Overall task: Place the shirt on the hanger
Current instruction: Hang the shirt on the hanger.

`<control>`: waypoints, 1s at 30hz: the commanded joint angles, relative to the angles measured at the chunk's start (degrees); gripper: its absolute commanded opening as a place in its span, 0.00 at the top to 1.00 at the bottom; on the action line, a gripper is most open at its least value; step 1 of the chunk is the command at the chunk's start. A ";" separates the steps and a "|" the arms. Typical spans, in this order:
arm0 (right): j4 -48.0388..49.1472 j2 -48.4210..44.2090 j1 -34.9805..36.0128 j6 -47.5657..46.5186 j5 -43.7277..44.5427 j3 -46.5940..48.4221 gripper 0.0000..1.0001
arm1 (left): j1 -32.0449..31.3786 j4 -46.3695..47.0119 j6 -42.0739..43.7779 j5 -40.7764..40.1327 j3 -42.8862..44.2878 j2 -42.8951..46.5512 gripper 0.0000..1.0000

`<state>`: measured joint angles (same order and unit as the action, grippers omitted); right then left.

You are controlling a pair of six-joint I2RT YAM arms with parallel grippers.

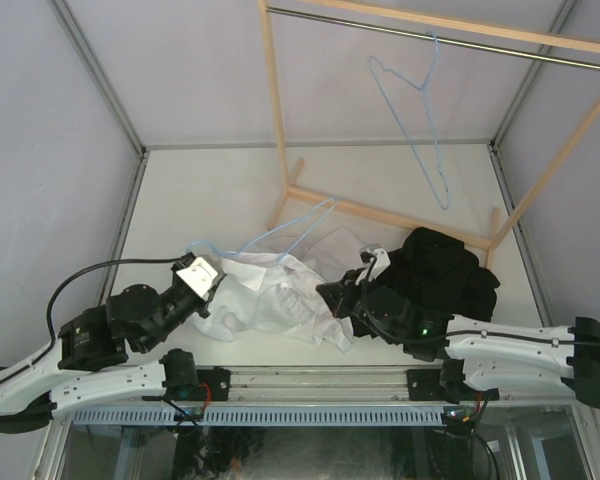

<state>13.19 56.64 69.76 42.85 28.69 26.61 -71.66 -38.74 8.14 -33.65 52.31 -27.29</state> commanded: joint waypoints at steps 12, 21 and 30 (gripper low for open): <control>-14.27 -12.86 -14.43 -11.23 -10.44 6.09 1.00 | -0.06 4.91 1.91 3.49 -1.07 2.98 1.00; -23.24 -10.50 -23.71 -17.15 -20.51 17.06 1.00 | -0.06 4.34 1.79 4.80 -1.59 2.63 1.00; -28.09 -5.21 -29.73 -22.17 -27.58 27.63 1.00 | -0.06 4.43 1.88 4.41 -1.91 1.72 1.00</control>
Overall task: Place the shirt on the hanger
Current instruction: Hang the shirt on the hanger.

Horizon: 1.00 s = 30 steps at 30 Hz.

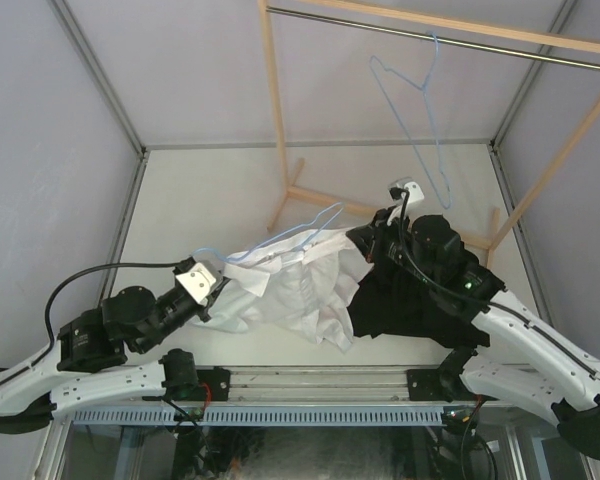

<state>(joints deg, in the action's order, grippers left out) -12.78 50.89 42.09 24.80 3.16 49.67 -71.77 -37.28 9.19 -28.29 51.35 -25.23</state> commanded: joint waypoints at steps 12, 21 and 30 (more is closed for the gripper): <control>-6.33 1.99 -5.33 -8.36 -3.99 13.45 1.00 | 0.05 1.25 0.49 -1.28 0.41 -0.46 1.00; -9.27 2.81 -5.96 -10.24 -3.88 17.57 1.00 | 0.05 0.53 1.18 -1.22 0.52 -0.99 1.00; -12.51 4.04 -6.58 -12.55 -3.21 24.95 1.00 | -0.01 -1.26 1.79 -0.52 1.94 -1.09 1.00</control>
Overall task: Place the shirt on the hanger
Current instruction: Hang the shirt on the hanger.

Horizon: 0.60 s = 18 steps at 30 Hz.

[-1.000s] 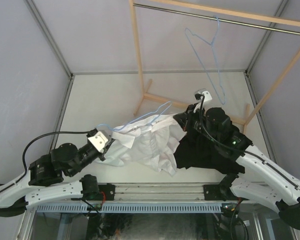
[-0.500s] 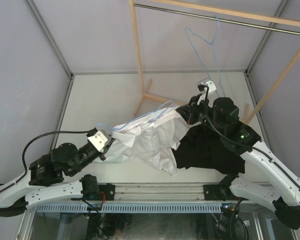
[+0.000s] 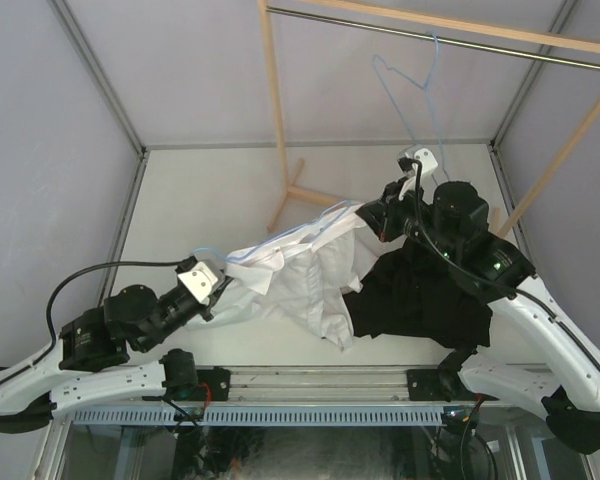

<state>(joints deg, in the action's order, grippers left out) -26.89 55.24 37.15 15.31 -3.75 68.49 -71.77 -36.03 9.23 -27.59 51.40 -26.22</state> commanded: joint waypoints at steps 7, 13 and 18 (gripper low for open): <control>-1.96 0.74 -1.51 -3.63 2.10 12.65 1.00 | 0.05 -3.85 1.71 -2.51 2.30 -2.52 1.00; -5.66 1.48 4.77 -5.06 9.22 15.21 1.00 | 0.02 -3.78 1.40 -4.50 2.27 -4.59 1.00; -9.09 3.66 12.36 -7.58 20.71 17.28 1.00 | 0.04 -3.94 1.54 -4.90 2.30 -5.48 1.00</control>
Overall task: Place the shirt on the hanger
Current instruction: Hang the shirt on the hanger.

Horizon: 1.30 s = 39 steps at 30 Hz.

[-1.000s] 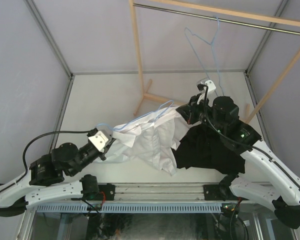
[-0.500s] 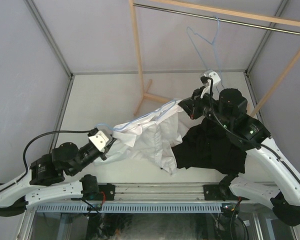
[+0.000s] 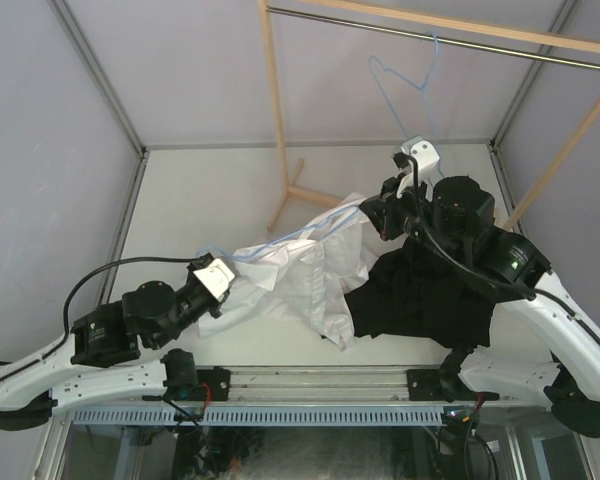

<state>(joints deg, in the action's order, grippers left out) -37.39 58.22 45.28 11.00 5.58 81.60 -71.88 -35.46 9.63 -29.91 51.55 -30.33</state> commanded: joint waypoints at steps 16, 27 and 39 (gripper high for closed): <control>2.00 10.27 19.07 -8.28 31.32 4.46 1.00 | 0.11 -4.08 0.23 -0.93 3.16 -7.80 1.00; 6.33 15.54 20.51 -4.00 22.26 -0.97 1.00 | 0.09 -2.63 -0.90 -2.83 3.19 -10.02 1.00; 23.17 5.49 23.39 7.34 6.54 -22.34 1.00 | 2.47 1.09 -4.76 -12.02 4.88 -7.74 1.00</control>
<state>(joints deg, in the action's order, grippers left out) -23.20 67.31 65.67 12.82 18.70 62.50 -71.31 -41.01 7.64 -37.45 52.62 -39.18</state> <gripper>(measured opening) 0.008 0.028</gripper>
